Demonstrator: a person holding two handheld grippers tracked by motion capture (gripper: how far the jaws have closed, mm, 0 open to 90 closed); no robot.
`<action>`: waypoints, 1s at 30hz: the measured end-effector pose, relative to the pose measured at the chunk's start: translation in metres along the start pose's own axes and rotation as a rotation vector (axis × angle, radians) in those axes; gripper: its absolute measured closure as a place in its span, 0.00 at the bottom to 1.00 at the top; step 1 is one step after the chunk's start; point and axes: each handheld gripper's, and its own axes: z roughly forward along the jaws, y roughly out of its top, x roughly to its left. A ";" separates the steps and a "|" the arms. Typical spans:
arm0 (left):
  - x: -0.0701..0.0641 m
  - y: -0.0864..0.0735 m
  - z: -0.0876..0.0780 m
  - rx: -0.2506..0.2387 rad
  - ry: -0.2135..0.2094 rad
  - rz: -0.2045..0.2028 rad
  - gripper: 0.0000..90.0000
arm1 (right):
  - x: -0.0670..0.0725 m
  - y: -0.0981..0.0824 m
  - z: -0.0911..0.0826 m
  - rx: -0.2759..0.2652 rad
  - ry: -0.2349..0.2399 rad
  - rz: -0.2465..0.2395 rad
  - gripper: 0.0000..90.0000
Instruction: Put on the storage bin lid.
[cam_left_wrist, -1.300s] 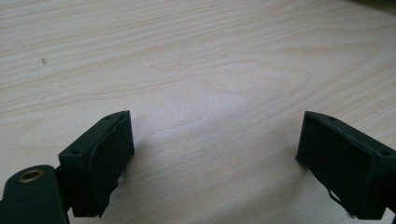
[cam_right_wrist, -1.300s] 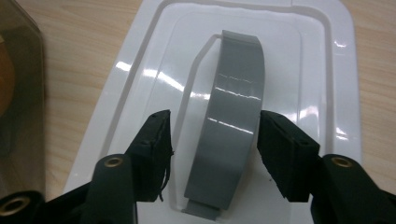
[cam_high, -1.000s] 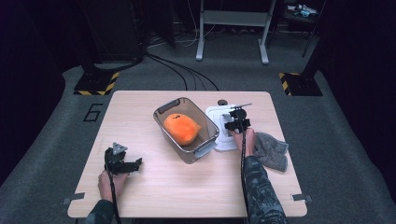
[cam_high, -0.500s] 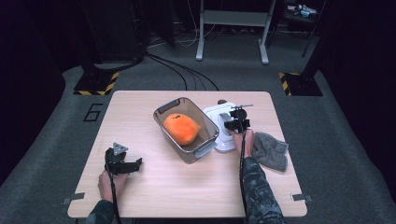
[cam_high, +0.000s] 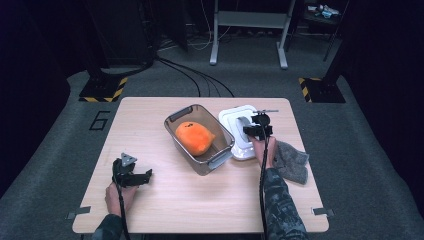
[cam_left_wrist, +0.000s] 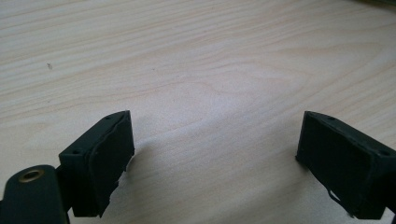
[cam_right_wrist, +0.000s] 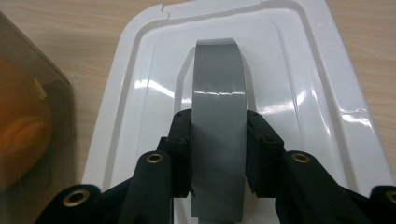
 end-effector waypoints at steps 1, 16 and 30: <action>0.000 0.000 0.000 0.000 0.002 0.001 0.12 | -0.001 0.000 -0.002 -0.007 0.002 -0.010 0.74; 0.000 0.000 0.000 0.000 0.000 -0.001 0.12 | 0.000 0.017 -0.021 -0.058 0.017 -0.005 0.74; 0.000 0.000 0.000 -0.001 -0.003 -0.003 0.12 | -0.004 0.034 -0.045 -0.058 0.017 -0.018 0.74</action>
